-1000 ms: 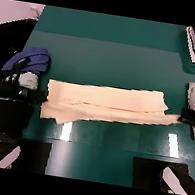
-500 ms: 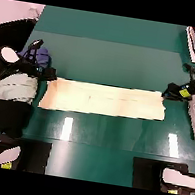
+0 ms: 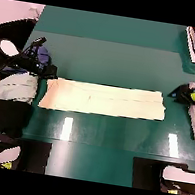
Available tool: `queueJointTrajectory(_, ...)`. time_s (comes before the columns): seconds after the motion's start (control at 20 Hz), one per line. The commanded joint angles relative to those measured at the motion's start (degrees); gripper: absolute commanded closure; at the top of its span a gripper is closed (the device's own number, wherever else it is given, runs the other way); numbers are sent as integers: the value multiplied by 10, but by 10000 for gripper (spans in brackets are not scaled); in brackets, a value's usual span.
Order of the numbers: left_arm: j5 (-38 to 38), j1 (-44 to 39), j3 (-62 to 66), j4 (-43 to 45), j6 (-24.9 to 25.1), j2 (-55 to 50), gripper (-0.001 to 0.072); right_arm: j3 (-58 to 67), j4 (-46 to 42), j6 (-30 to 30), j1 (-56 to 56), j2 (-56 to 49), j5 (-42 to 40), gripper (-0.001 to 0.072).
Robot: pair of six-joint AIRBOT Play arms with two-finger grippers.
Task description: Fold the shirts.
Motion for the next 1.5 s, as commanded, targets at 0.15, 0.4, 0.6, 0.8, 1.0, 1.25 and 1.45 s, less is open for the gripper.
queueJointTrajectory(0.15,9,-30,3,-72,1,-2,683,-130,83,-65,-56,-42,-20,151)
queueJointTrajectory(0.4,91,-120,3,-71,-42,-4,684,-128,123,-83,-1,-71,-49,359)
queueJointTrajectory(0.6,135,-187,7,-74,-64,-46,684,-70,129,-100,32,-49,-14,697)
queueJointTrajectory(0.8,141,-248,61,-76,-64,-133,684,-16,186,-97,77,46,-1,698)
queueJointTrajectory(1.0,131,-293,130,-87,-66,-219,684,61,217,-63,157,120,-6,699)
queueJointTrajectory(1.25,123,-311,146,-87,-79,-254,684,162,216,-27,272,137,-35,698)
queueJointTrajectory(1.45,125,-311,146,-83,-78,-254,684,187,217,-22,344,137,-75,698)
